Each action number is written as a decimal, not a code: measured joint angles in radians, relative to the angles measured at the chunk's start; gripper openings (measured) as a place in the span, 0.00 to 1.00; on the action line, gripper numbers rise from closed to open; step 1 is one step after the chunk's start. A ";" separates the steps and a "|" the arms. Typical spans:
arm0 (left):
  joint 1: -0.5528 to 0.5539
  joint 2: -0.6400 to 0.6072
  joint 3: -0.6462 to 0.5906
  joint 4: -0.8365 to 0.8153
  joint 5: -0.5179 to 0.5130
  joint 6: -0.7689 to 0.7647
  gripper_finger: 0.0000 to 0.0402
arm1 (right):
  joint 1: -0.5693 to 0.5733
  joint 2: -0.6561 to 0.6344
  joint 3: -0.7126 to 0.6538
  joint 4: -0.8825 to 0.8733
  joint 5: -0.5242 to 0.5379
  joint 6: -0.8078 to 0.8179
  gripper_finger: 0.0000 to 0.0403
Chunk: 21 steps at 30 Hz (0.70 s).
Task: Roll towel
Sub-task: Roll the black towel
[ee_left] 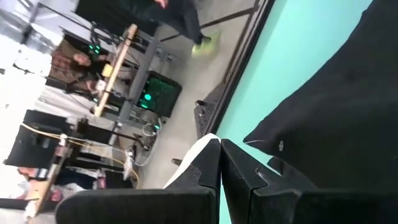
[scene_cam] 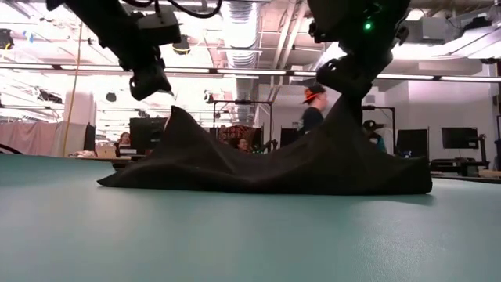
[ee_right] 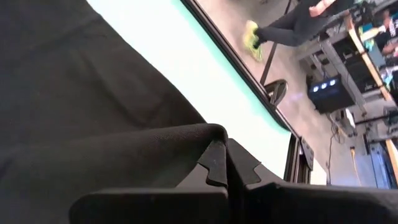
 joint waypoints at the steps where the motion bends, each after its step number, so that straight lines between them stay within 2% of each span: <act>1: 0.012 0.000 0.000 0.012 0.014 0.008 0.00 | -0.008 0.000 0.000 0.000 -0.006 0.000 0.01; 15: 0.148 0.000 0.000 0.075 0.156 0.077 0.00 | -0.108 0.000 -0.087 0.000 -0.043 0.053 0.01; 21: 0.187 0.000 0.000 0.121 0.314 0.096 0.00 | -0.121 0.000 -0.093 0.000 -0.096 0.053 0.04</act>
